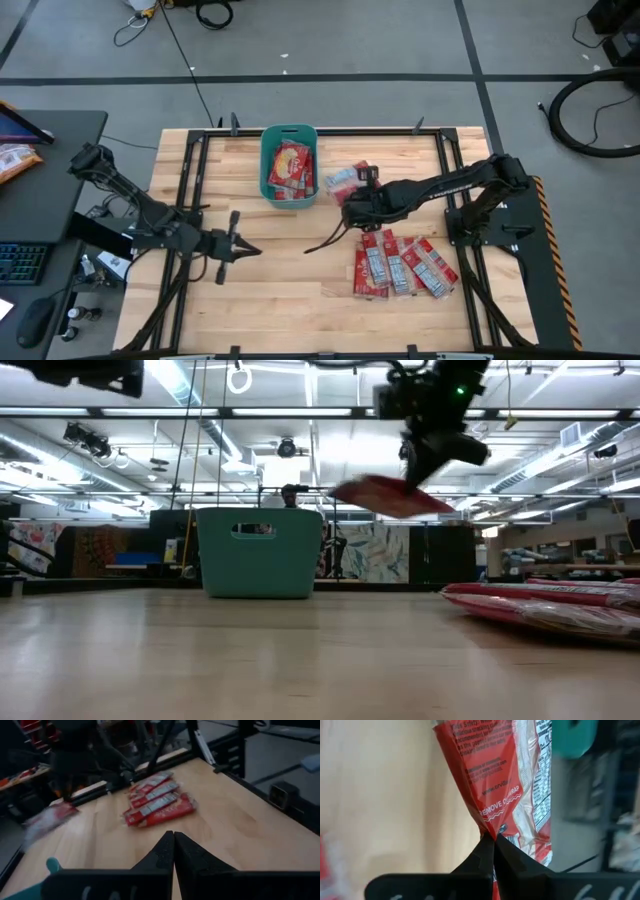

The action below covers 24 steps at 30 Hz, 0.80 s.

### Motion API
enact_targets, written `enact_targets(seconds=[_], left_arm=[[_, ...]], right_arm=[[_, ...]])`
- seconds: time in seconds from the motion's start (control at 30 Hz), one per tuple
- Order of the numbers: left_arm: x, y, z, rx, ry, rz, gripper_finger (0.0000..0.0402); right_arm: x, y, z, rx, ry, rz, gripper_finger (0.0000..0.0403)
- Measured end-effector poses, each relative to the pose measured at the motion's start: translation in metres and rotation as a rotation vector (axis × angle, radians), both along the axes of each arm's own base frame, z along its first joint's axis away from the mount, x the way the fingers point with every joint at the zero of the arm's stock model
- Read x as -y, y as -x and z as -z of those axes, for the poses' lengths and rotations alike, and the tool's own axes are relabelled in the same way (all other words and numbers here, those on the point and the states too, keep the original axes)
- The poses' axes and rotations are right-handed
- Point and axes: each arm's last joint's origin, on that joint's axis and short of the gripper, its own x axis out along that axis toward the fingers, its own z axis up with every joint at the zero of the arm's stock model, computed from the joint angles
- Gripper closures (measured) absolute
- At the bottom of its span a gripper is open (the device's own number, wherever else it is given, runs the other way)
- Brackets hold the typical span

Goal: Sort popcorn bags into baskets
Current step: Put the popcorn pack into the green bin

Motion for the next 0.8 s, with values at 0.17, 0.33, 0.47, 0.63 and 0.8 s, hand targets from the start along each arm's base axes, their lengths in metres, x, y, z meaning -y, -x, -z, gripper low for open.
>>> enact_targets(seconds=[0.17, 0.33, 0.47, 0.63, 0.8], left_arm=[[-0.009, 0.013, 0.011, 0.108, 0.015, 0.016, 0.0388], [-0.020, 0.026, 0.017, 0.227, 0.063, 0.010, 0.0388], [-0.028, 0.036, 0.019, 0.280, 0.116, -0.002, 0.0388], [-0.033, 0.043, 0.016, 0.326, 0.194, -0.005, 0.0388], [-0.033, 0.043, 0.015, 0.327, 0.223, -0.006, 0.0388]], right_arm=[[0.003, -0.016, -0.010, 0.069, 0.117, -0.112, 0.0397], [0.016, -0.037, -0.019, 0.154, 0.177, -0.229, 0.0397], [0.029, -0.056, -0.016, 0.179, 0.205, -0.356, 0.0397], [0.052, -0.075, -0.014, 0.226, 0.286, -0.442, 0.0396], [0.079, -0.081, -0.009, 0.232, 0.289, -0.522, 0.0396]])
